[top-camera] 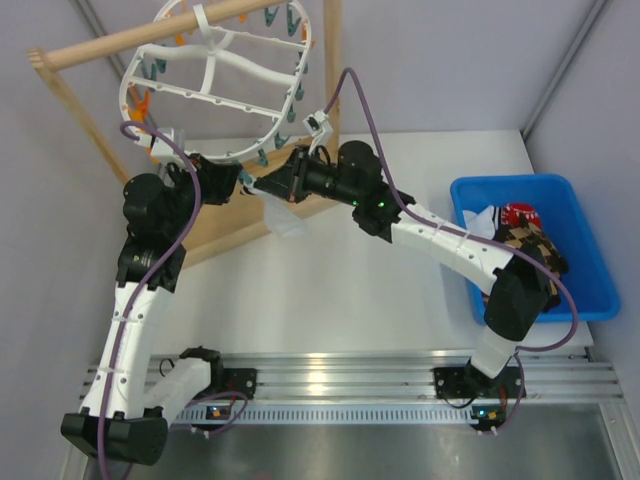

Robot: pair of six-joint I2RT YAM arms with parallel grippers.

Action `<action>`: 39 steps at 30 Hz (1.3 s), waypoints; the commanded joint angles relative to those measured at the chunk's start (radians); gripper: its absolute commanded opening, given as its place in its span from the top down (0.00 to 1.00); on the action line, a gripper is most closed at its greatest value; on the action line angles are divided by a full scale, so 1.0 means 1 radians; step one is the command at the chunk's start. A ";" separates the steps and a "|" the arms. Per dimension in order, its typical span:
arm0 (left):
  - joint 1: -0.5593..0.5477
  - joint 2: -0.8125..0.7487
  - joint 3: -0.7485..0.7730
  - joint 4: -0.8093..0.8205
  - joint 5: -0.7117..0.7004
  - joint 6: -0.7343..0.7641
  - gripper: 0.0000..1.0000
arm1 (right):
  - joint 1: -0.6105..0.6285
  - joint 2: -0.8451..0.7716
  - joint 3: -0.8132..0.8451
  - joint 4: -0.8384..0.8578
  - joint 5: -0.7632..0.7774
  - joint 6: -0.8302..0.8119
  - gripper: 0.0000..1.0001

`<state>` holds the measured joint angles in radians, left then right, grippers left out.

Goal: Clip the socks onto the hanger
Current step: Clamp the sock onto the hanger.

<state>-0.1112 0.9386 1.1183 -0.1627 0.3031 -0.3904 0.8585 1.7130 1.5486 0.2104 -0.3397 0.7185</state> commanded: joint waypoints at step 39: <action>0.001 -0.075 0.049 0.028 0.139 -0.001 0.37 | -0.141 -0.027 0.062 0.083 -0.038 0.019 1.00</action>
<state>-0.1112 0.9150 1.1305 -0.1959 0.3748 -0.3714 0.7475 1.7130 1.5528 0.2504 -0.3763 0.7517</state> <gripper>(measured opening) 0.624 0.026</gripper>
